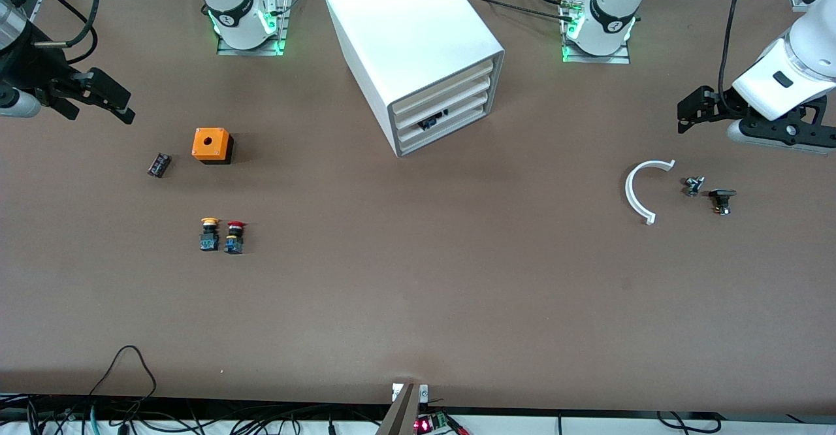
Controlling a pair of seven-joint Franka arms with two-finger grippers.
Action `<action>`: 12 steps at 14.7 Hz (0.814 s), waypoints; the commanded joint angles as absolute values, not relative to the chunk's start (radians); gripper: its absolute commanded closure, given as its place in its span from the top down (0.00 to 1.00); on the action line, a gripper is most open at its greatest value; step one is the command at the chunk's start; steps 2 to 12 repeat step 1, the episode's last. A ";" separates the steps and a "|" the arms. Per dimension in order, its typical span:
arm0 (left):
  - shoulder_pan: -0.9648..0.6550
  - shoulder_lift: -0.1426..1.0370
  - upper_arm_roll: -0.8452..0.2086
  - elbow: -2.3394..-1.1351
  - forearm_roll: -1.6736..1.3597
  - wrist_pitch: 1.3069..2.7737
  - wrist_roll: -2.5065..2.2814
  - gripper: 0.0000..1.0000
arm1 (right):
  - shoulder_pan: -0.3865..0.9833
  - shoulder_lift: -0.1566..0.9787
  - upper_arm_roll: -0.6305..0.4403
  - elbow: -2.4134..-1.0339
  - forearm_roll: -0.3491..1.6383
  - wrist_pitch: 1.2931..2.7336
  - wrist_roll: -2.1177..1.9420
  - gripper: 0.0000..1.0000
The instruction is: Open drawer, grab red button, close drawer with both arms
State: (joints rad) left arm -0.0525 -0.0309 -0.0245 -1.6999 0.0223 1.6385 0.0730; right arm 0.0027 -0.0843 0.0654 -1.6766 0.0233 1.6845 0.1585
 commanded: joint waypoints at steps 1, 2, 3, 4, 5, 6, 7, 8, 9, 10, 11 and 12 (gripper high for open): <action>-0.057 -0.028 -0.014 -1.697 0.014 1.643 0.103 1.00 | -0.011 -0.086 0.080 -1.652 0.017 1.669 0.166 1.00; -0.057 -0.028 -0.014 -1.697 0.014 1.643 0.103 1.00 | -0.011 -0.086 0.080 -1.652 0.017 1.669 0.166 1.00; -0.057 -0.028 -0.014 -1.697 0.014 1.643 0.103 1.00 | -0.011 -0.086 0.080 -1.652 0.017 1.669 0.166 1.00; -0.057 -0.028 -0.014 -1.697 0.014 1.643 0.103 1.00 | -0.011 -0.086 0.080 -1.652 0.017 1.669 0.166 1.00; -0.057 -0.028 -0.014 -1.697 0.014 1.643 0.103 1.00 | -0.011 -0.086 0.080 -1.652 0.017 1.669 0.166 1.00; -0.057 -0.028 -0.014 -1.697 0.014 1.643 0.103 1.00 | -0.011 -0.086 0.080 -1.652 0.017 1.669 0.166 1.00; -0.057 -0.028 -0.014 -1.697 0.014 1.643 0.103 1.00 | -0.011 -0.086 0.080 -1.652 0.017 1.669 0.166 1.00; -0.057 -0.028 -0.014 -1.697 0.014 1.643 0.103 1.00 | -0.011 -0.086 0.080 -1.652 0.017 1.669 0.166 1.00; -0.057 -0.028 -0.014 -1.697 0.014 1.643 0.103 1.00 | -0.011 -0.086 0.080 -1.652 0.017 1.669 0.166 1.00; -0.057 -0.028 -0.014 -1.697 0.014 1.643 0.103 1.00 | -0.011 -0.086 0.080 -1.652 0.017 1.669 0.166 1.00; -0.057 -0.028 -0.014 -1.697 0.014 1.643 0.103 1.00 | -0.011 -0.086 0.080 -1.652 0.017 1.669 0.166 1.00; -0.057 -0.028 -0.014 -1.697 0.014 1.643 0.103 1.00 | -0.011 -0.086 0.080 -1.652 0.017 1.669 0.166 1.00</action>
